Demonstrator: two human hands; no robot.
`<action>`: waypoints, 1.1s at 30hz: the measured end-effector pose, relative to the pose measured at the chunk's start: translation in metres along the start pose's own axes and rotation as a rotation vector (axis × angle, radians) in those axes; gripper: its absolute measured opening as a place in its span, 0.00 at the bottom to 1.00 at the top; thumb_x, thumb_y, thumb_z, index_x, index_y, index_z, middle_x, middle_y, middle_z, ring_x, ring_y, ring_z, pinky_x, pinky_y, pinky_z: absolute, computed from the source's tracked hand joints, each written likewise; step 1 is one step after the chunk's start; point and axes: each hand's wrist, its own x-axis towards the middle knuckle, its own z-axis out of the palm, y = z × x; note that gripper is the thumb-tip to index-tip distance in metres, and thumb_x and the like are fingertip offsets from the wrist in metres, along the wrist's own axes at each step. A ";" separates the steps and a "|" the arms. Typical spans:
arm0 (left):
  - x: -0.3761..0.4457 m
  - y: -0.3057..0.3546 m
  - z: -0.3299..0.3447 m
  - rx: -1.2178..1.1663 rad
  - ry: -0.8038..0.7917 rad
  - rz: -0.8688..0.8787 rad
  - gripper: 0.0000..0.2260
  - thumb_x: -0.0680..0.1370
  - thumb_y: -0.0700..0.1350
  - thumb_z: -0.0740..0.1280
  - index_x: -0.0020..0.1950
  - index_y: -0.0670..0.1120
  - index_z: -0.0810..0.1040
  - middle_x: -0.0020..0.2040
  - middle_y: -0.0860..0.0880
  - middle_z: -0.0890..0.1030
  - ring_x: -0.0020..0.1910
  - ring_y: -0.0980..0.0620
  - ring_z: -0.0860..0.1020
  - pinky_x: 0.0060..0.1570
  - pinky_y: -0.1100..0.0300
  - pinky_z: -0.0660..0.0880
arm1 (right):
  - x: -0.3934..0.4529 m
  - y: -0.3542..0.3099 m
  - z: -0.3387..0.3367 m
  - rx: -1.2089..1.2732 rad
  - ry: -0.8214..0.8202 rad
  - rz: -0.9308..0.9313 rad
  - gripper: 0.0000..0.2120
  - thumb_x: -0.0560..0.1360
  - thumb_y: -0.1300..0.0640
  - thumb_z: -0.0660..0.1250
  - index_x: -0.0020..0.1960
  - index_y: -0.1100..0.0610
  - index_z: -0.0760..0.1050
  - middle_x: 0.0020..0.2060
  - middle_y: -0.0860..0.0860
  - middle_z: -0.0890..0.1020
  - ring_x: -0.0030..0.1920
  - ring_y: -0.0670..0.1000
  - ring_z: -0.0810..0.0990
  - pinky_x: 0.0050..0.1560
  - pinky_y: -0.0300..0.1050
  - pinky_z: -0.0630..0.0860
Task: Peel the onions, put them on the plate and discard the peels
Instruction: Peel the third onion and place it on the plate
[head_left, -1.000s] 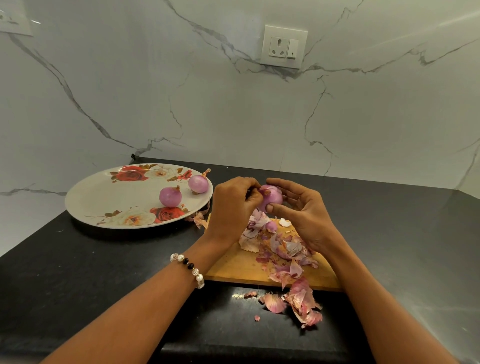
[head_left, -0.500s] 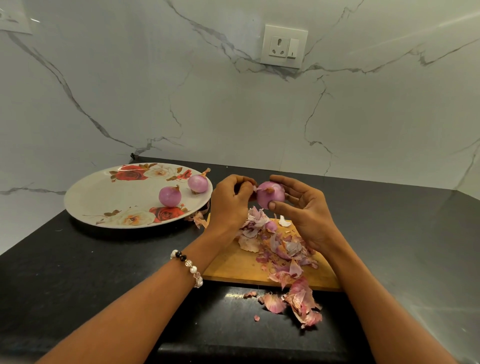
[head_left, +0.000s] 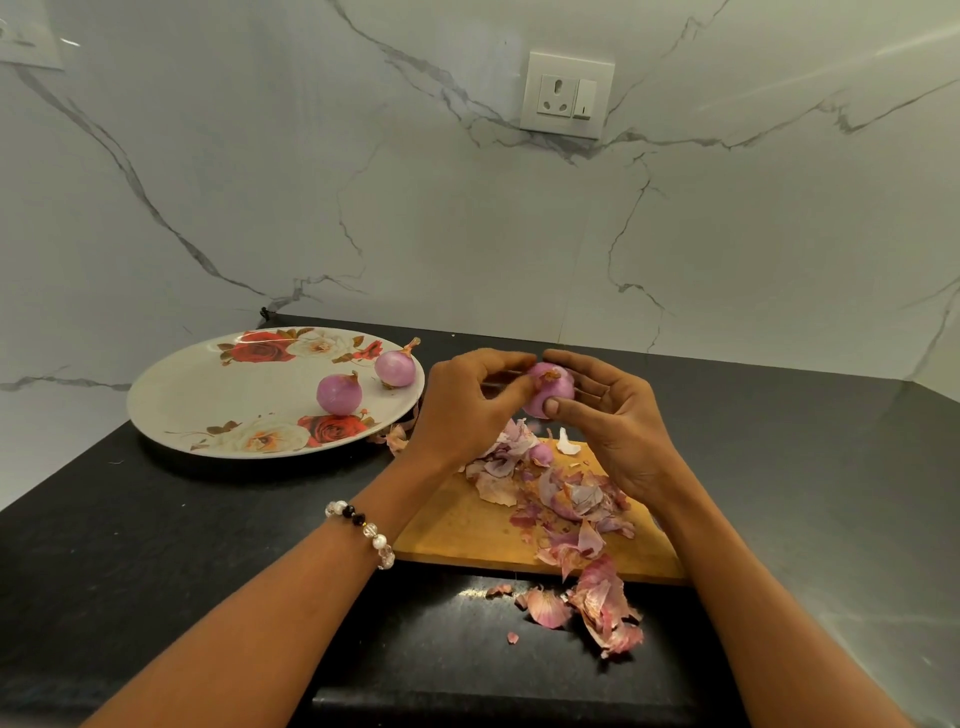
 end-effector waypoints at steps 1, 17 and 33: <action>0.000 -0.001 -0.001 0.037 -0.025 0.062 0.14 0.76 0.43 0.70 0.61 0.43 0.80 0.52 0.50 0.83 0.47 0.60 0.79 0.48 0.73 0.75 | 0.000 -0.001 -0.001 -0.004 -0.010 0.004 0.32 0.60 0.50 0.83 0.62 0.56 0.80 0.57 0.57 0.84 0.60 0.60 0.82 0.57 0.48 0.81; 0.000 -0.006 -0.013 0.307 -0.145 0.333 0.12 0.76 0.40 0.66 0.56 0.38 0.81 0.44 0.43 0.85 0.42 0.57 0.78 0.43 0.81 0.70 | -0.003 -0.002 -0.004 -0.114 -0.071 0.065 0.22 0.66 0.61 0.75 0.61 0.57 0.79 0.55 0.58 0.85 0.57 0.58 0.83 0.57 0.51 0.81; -0.003 -0.002 -0.003 0.202 0.072 0.094 0.09 0.75 0.35 0.69 0.54 0.40 0.83 0.47 0.45 0.85 0.43 0.56 0.80 0.43 0.77 0.73 | -0.003 -0.001 -0.001 -0.093 -0.092 0.063 0.27 0.66 0.56 0.80 0.63 0.59 0.79 0.57 0.59 0.84 0.58 0.60 0.83 0.58 0.52 0.81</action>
